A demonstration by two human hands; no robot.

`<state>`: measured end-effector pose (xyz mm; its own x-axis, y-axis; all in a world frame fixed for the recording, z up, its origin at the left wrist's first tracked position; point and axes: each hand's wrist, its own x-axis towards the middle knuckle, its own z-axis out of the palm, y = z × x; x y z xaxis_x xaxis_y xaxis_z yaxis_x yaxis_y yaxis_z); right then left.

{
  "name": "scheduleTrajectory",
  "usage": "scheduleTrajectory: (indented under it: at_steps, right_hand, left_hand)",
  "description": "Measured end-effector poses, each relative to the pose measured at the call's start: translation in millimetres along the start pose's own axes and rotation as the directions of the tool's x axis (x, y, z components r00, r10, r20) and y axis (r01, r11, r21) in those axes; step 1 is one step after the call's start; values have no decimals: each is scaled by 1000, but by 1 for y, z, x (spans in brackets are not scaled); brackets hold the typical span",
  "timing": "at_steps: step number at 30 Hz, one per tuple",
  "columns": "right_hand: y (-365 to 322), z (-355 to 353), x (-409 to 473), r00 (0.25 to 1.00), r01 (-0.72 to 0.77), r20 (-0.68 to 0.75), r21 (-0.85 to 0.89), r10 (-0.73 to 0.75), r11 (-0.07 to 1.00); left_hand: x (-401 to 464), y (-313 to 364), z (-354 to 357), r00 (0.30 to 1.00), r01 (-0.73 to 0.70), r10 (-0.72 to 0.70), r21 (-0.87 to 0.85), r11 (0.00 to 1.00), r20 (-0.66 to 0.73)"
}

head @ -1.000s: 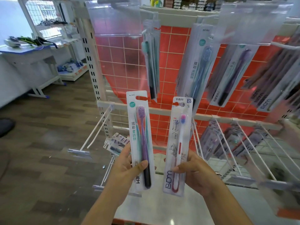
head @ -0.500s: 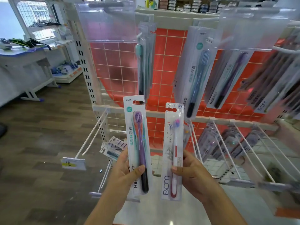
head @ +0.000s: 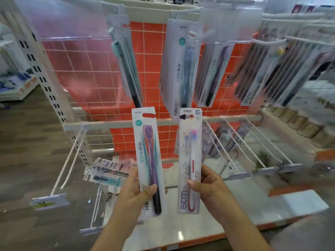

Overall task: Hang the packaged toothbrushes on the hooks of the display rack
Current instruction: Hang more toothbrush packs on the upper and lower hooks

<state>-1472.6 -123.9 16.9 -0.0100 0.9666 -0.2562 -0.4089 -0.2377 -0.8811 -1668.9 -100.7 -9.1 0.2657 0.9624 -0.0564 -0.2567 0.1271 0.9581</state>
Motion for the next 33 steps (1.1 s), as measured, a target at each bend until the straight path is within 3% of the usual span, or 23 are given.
scheduleTrajectory:
  at_steps: [6, 14, 26, 33]
  right_hand:
    - [-6, 3, -20, 996, 48, -70, -48, -52, 998]
    - [-3, 2, -32, 985, 125, -120, 18, -122, 992]
    - [-18, -26, -29, 992, 126, 19, -24, -126, 992]
    - [-45, -72, -40, 993, 114, 30, -45, -112, 993]
  left_hand:
    - [0, 3, 6, 999, 37, -38, 18, 999, 29]
    - [2, 6, 8, 994, 33, -38, 46, 998, 105]
    - [-13, 17, 50, 997, -70, 68, 65, 995, 42]
    - [-11, 1, 109, 998, -54, 56, 65, 996, -16]
